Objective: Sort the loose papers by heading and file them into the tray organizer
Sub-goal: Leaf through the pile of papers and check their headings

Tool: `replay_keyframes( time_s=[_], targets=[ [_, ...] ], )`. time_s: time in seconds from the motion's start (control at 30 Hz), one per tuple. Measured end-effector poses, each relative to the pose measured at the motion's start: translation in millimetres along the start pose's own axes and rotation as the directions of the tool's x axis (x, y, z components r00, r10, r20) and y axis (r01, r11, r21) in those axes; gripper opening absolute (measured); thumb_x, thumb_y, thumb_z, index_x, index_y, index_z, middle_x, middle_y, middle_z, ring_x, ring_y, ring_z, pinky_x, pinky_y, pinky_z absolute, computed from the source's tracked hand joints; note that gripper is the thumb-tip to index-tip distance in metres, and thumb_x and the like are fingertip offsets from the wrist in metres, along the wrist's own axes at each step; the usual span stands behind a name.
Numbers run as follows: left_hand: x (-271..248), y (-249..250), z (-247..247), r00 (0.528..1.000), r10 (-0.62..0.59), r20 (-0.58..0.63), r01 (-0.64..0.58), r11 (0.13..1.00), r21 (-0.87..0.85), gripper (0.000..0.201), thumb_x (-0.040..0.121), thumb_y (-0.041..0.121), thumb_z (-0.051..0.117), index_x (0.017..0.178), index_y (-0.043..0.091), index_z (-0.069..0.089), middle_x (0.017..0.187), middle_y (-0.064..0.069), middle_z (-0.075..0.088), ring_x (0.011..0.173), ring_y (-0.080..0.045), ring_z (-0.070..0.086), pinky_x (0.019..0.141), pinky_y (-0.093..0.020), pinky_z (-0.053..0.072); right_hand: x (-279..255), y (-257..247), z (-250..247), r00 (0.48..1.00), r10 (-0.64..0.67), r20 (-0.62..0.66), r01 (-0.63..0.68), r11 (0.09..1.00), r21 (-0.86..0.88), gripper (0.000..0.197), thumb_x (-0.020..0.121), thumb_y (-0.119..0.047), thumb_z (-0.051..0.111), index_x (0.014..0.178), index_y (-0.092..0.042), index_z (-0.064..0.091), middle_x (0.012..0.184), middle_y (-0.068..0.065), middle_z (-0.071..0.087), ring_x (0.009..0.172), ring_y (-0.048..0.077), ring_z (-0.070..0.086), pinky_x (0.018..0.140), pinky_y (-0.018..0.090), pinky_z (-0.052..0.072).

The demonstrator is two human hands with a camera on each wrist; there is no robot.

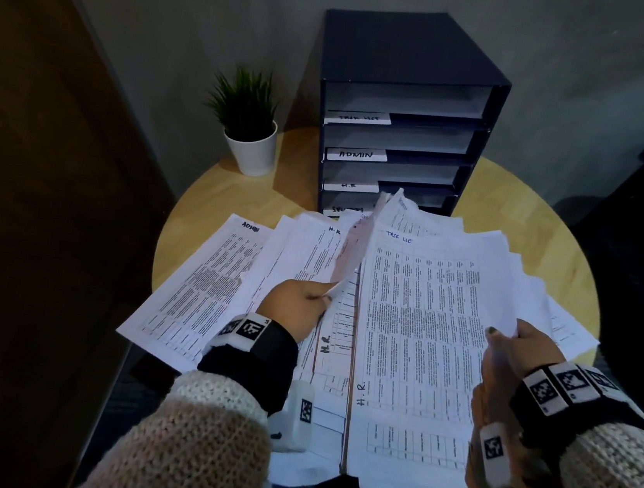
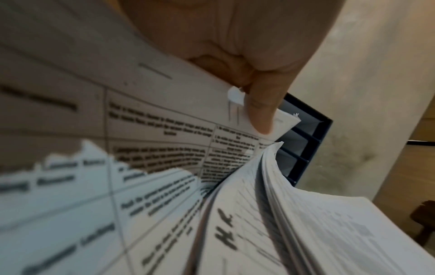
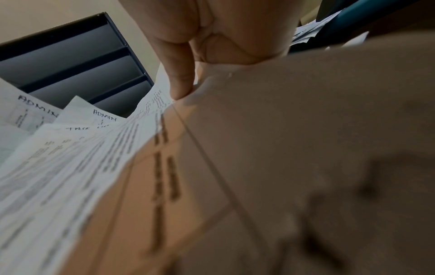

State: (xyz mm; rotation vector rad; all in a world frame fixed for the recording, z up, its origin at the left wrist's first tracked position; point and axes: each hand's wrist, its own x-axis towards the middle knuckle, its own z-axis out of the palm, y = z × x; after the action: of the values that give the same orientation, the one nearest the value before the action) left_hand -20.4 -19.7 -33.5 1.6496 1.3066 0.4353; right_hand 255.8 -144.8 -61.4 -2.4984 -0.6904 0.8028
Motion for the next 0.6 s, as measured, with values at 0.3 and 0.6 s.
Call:
replay_keyframes(
  time_s=[0.3,0.6],
  targets=[
    [-5,17,8,0.998,-0.046,0.034,0.047,0.999,-0.015,0.034,0.1,0.029,0.043,0.128,0.021,0.059,0.134,-0.005,0.057,0.111,-0.023,0.058,0.086,-0.019,0.04,-1,-1,0,1.0,0.021,-0.004,-0.021,1.0,-0.008,0.036,0.094,-0.025,0.052,0.121,-0.001,0.054,0.121,0.021,0.059,0.097,0.03,0.052,0.082,0.031,0.034],
    [17,-8,-7,0.951,-0.28,-0.127,0.269,0.958,-0.1,0.029,0.089,0.018,0.06,0.116,0.01,0.065,0.123,-0.007,0.063,0.113,-0.024,0.058,0.094,-0.025,0.045,1,-1,1,1.0,0.023,0.002,-0.023,1.0,-0.02,0.037,0.094,-0.026,0.052,0.122,-0.002,0.054,0.12,0.021,0.06,0.11,0.035,0.055,0.084,0.032,0.037]
  ],
)
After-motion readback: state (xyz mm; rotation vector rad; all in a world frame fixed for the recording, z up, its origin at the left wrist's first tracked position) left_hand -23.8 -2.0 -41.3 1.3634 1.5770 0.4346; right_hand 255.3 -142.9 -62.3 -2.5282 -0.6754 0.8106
